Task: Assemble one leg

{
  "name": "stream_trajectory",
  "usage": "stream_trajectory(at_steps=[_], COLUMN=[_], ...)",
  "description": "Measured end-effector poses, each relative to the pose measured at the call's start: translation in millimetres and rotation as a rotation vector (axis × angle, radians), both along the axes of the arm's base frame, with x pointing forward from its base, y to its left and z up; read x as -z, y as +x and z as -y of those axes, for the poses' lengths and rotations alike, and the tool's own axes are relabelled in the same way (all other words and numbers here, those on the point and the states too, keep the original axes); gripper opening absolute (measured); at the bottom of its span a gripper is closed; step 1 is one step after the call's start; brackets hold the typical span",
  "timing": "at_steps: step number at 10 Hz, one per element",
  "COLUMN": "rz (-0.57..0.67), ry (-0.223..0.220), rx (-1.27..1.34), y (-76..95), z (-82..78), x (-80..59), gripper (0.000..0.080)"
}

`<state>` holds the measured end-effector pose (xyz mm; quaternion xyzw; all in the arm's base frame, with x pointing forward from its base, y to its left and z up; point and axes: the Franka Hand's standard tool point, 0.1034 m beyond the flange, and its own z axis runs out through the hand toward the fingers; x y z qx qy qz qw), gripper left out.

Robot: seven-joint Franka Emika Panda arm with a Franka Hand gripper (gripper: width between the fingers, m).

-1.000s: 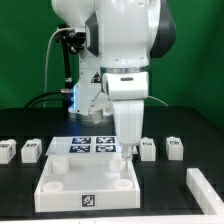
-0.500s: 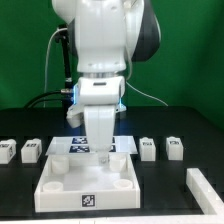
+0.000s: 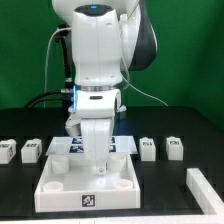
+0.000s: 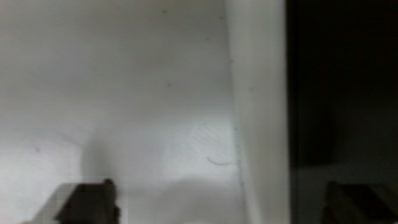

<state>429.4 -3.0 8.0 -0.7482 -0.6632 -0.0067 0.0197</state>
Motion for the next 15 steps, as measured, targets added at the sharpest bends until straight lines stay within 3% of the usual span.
stream_trajectory(at_steps=[2, 3, 4, 5, 13, 15], rz=[-0.001, -0.002, -0.002, 0.001, 0.002, 0.024], ry=[0.000, 0.000, 0.000, 0.000, 0.001, 0.017], rx=[0.000, 0.000, 0.000, 0.000, -0.006, -0.047], y=[-0.3, -0.6, -0.6, 0.1, 2.4, 36.2], z=[0.0, 0.0, -0.1, -0.1, -1.5, -21.2], x=[0.3, 0.5, 0.6, 0.2, 0.1, -0.7], gripper=[0.0282, 0.0142, 0.0142, 0.0058, 0.0058, 0.0059])
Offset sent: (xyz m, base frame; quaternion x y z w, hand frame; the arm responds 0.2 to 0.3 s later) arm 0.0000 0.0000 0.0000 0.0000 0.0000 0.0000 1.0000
